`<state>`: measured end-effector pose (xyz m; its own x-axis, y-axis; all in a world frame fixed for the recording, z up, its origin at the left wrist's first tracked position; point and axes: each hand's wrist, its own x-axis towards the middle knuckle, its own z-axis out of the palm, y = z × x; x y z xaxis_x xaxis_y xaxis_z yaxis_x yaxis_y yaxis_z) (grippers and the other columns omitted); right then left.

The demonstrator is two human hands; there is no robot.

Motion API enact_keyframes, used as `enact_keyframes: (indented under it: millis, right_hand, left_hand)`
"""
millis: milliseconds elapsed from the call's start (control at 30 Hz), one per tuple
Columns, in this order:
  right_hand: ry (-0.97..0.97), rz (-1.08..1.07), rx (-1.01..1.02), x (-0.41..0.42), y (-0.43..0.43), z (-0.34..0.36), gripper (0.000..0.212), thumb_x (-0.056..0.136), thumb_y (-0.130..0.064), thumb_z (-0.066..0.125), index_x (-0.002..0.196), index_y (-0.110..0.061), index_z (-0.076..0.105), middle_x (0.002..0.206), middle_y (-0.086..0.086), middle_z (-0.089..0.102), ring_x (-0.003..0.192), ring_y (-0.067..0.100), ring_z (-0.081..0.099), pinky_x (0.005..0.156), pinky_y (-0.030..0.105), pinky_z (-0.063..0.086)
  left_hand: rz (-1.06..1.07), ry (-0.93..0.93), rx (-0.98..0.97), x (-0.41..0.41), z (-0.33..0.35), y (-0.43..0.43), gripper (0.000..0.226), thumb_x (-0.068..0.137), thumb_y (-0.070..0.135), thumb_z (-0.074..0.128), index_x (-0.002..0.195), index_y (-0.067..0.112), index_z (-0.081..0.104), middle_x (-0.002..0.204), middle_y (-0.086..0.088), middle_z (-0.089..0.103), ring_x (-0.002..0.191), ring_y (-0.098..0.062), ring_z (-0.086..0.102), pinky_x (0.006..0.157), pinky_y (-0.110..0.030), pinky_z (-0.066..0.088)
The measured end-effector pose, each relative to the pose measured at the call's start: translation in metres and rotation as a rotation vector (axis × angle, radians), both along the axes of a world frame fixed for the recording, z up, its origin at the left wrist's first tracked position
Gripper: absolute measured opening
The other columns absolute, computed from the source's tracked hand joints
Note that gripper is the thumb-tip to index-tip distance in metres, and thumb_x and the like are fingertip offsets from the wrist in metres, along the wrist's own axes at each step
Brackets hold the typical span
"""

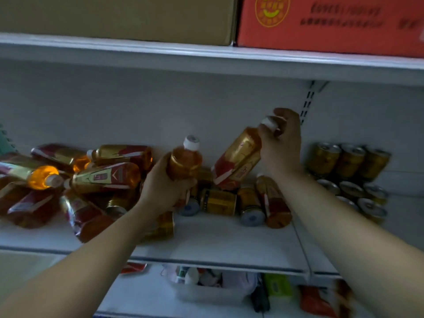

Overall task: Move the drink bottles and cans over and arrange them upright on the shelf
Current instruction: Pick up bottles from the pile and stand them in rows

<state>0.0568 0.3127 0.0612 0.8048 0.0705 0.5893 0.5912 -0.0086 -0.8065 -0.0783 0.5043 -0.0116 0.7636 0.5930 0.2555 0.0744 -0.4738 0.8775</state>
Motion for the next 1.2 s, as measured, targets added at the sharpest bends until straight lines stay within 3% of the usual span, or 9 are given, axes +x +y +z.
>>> enact_keyframes:
  millis: [233, 400, 600, 667, 800, 900, 967, 1067, 1200]
  right_hand:
    - [0.018, -0.075, -0.156, 0.001, -0.091, -0.027, 0.017, 0.090, -0.015, 0.057, 0.100, -0.028, 0.052, 0.096, -0.016, 0.054, 0.083, -0.022, 0.049, 0.065, -0.003, 0.034]
    - [0.011, -0.065, -0.244, 0.004, -0.153, -0.040, 0.027, 0.090, -0.014, 0.059, 0.089, -0.039, 0.049, 0.088, -0.017, 0.055, 0.078, -0.018, 0.052, 0.060, 0.001, 0.036]
    - [0.067, 0.030, -0.349, 0.007, -0.193, -0.078, 0.022, 0.089, -0.016, 0.062, 0.096, -0.034, 0.052, 0.092, -0.008, 0.058, 0.079, -0.005, 0.054, 0.066, 0.013, 0.039]
    - [0.045, 0.086, -0.322, 0.006, -0.198, -0.089, 0.027, 0.087, -0.015, 0.065, 0.105, -0.029, 0.052, 0.096, -0.014, 0.057, 0.085, -0.011, 0.054, 0.070, 0.006, 0.038]
    - [0.134, 0.194, -0.296, -0.001, -0.204, -0.103, 0.017, 0.076, -0.040, 0.067, 0.086, -0.039, 0.053, 0.075, -0.014, 0.059, 0.074, 0.001, 0.059, 0.067, 0.015, 0.042]
    - [0.236, 0.250, -0.356, -0.006, -0.216, -0.114, 0.050, 0.065, -0.044, 0.078, 0.097, -0.064, 0.045, 0.091, -0.030, 0.060, 0.087, -0.015, 0.056, 0.066, 0.002, 0.039]
    - [0.293, 0.260, -0.390, -0.005, -0.220, -0.117, 0.070, 0.066, -0.038, 0.084, 0.108, -0.063, 0.034, 0.103, -0.029, 0.054, 0.093, -0.022, 0.050, 0.072, 0.003, 0.036]
    - [0.377, 0.181, -0.344, -0.004, -0.225, -0.116, 0.074, 0.066, -0.037, 0.084, 0.110, -0.058, 0.029, 0.107, -0.026, 0.050, 0.091, -0.021, 0.050, 0.067, 0.001, 0.036]
    - [0.439, -0.036, -0.207, -0.005, -0.261, -0.122, 0.062, 0.063, -0.034, 0.087, 0.104, -0.049, 0.043, 0.099, -0.022, 0.060, 0.088, -0.014, 0.057, 0.063, 0.004, 0.041]
  left_hand:
    - [-0.189, 0.043, -0.058, 0.017, -0.009, -0.083, 0.065, 0.054, 0.043, 0.081, 0.111, 0.046, 0.050, 0.097, 0.023, 0.064, 0.089, 0.005, 0.059, 0.072, -0.019, 0.044]
    - [-0.283, 0.107, -0.119, 0.031, -0.038, -0.152, 0.062, 0.049, 0.046, 0.080, 0.101, 0.056, 0.046, 0.094, 0.025, 0.065, 0.085, 0.008, 0.061, 0.069, -0.018, 0.046]
    - [-0.272, 0.091, -0.185, 0.045, -0.057, -0.200, 0.070, 0.060, 0.029, 0.084, 0.120, 0.035, 0.049, 0.106, 0.010, 0.067, 0.098, -0.006, 0.063, 0.086, -0.034, 0.051]
    - [-0.256, 0.087, -0.194, 0.048, -0.060, -0.205, 0.068, 0.065, 0.019, 0.083, 0.122, 0.033, 0.047, 0.107, 0.006, 0.067, 0.099, -0.009, 0.064, 0.089, -0.039, 0.051]
    - [-0.325, 0.133, -0.204, 0.044, -0.072, -0.210, 0.088, 0.065, 0.002, 0.080, 0.130, 0.033, 0.029, 0.110, 0.003, 0.063, 0.097, -0.002, 0.063, 0.074, -0.022, 0.055]
    - [-0.292, 0.145, -0.192, 0.040, -0.077, -0.213, 0.097, 0.062, 0.005, 0.081, 0.133, 0.032, 0.022, 0.114, 0.005, 0.060, 0.102, -0.003, 0.061, 0.076, -0.020, 0.053]
    - [-0.294, 0.138, -0.207, 0.043, -0.080, -0.212, 0.096, 0.062, 0.002, 0.082, 0.134, 0.027, 0.024, 0.113, 0.007, 0.060, 0.104, -0.002, 0.060, 0.079, -0.021, 0.051]
    - [-0.311, 0.148, -0.209, 0.045, -0.082, -0.215, 0.087, 0.063, 0.010, 0.084, 0.126, 0.035, 0.030, 0.104, 0.016, 0.061, 0.093, 0.015, 0.057, 0.071, -0.011, 0.048]
    - [-0.418, 0.144, -0.267, 0.048, -0.081, -0.241, 0.081, 0.061, 0.036, 0.085, 0.126, 0.035, 0.037, 0.110, 0.008, 0.064, 0.100, -0.001, 0.061, 0.086, -0.030, 0.050]
